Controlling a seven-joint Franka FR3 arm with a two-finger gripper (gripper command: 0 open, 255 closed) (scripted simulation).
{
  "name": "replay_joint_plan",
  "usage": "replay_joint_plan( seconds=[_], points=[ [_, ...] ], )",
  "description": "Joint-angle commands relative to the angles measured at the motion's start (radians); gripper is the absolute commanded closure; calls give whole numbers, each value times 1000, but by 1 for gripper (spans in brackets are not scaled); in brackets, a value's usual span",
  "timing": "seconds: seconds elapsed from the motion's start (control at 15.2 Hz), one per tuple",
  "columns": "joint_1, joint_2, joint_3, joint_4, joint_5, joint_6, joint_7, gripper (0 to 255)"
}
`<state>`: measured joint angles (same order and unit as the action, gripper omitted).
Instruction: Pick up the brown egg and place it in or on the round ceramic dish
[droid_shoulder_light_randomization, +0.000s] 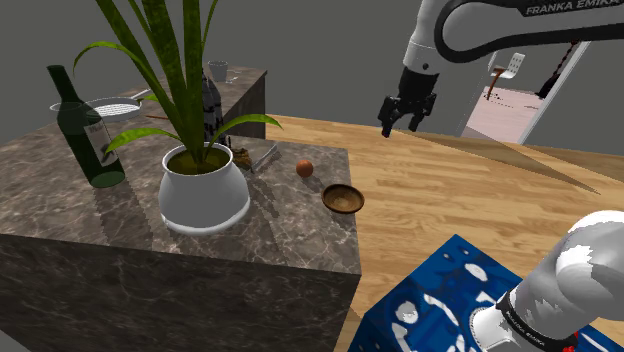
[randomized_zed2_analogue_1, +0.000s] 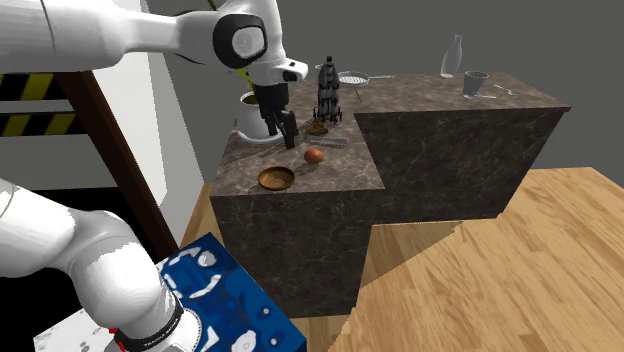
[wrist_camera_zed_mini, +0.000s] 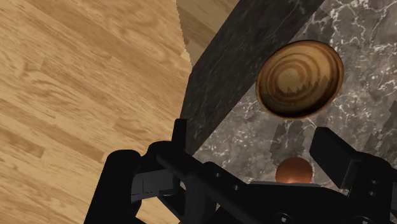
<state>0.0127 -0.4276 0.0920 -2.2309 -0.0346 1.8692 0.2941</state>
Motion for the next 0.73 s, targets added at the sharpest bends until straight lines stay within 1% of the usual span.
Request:
replay_joint_plan(
  seconds=[0.0, 0.33, 0.66],
  points=[
    [2, 69, 16, 23, -3, 42, 26, 0],
    [9, 249, 54, 111, -23, 120, 95, 0],
    [21, 438, 81, 233, -61, 171, 165, 0]
  ],
)
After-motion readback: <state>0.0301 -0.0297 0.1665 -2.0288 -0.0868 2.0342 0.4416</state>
